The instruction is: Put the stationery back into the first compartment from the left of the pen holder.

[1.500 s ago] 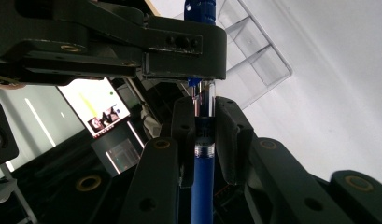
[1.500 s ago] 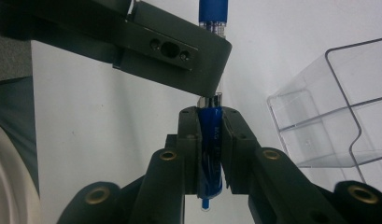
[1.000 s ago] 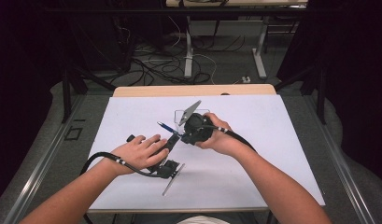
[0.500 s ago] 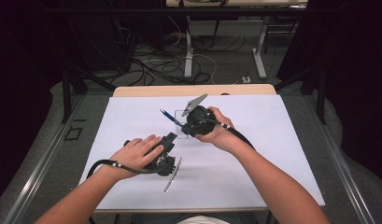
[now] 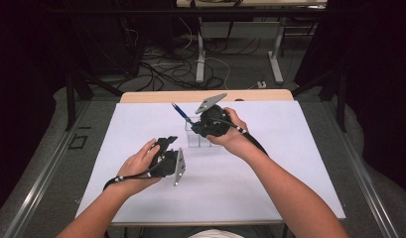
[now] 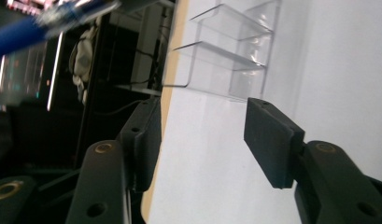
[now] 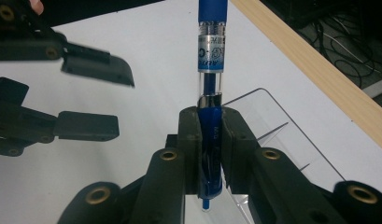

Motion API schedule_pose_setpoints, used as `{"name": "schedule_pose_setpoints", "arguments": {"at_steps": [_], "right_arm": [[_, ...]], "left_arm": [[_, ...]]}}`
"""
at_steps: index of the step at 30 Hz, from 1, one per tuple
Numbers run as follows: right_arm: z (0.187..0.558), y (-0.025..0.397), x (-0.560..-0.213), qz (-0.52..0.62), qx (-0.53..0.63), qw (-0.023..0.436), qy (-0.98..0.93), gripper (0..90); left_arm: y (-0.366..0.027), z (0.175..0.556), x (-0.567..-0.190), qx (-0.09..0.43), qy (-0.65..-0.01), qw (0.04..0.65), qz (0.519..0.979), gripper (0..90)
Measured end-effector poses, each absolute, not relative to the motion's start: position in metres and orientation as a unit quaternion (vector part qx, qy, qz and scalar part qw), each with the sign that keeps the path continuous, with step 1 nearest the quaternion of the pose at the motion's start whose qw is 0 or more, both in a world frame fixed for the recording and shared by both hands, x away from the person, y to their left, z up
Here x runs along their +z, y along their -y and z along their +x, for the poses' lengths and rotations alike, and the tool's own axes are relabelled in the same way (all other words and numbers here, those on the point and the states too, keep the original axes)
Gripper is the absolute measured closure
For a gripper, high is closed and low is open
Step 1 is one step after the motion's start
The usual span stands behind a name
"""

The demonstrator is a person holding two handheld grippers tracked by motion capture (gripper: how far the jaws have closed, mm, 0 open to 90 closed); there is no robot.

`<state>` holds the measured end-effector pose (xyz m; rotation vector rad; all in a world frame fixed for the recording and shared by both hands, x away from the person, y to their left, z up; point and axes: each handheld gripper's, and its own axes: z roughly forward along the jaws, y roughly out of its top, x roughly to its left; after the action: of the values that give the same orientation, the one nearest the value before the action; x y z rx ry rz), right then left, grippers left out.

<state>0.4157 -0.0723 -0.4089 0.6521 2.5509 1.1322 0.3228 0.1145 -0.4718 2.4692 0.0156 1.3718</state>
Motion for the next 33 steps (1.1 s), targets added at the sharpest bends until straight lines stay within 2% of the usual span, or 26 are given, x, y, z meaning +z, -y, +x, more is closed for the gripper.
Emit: {"name": "schedule_pose_setpoints", "arguments": {"at_steps": [7,9,13,14,15,20,21,33], "right_arm": [[0.42,0.073,-0.407,0.237,0.405,0.146,-0.871,80.1],[0.42,0.073,-0.407,0.24,0.41,0.152,-0.867,80.2],[0.424,0.072,-0.406,0.248,0.424,0.155,-0.857,80.1],[0.425,0.071,-0.406,0.251,0.427,0.159,-0.854,80.1],[0.425,0.071,-0.406,0.251,0.427,0.159,-0.854,80.1],[0.432,0.071,-0.407,0.267,0.434,0.17,-0.844,80.1],[0.435,0.072,-0.408,0.275,0.439,0.172,-0.838,80.1],[0.452,0.07,-0.42,0.311,0.451,0.186,-0.816,80.2]], "left_arm": [[-0.13,0.334,-0.466,0.446,-0.127,0.252,0.849,38.0],[-0.137,0.338,-0.463,0.411,-0.168,0.264,0.856,38.1],[-0.149,0.345,-0.463,0.357,-0.249,0.319,0.842,36.3],[-0.153,0.346,-0.463,0.343,-0.268,0.328,0.839,32.3],[-0.155,0.348,-0.464,0.337,-0.281,0.345,0.83,32.3],[-0.166,0.353,-0.466,0.297,-0.326,0.371,0.817,21.5],[-0.168,0.354,-0.466,0.294,-0.333,0.373,0.815,16.8],[-0.179,0.359,-0.473,0.247,-0.39,0.41,0.787,6.8]]}}
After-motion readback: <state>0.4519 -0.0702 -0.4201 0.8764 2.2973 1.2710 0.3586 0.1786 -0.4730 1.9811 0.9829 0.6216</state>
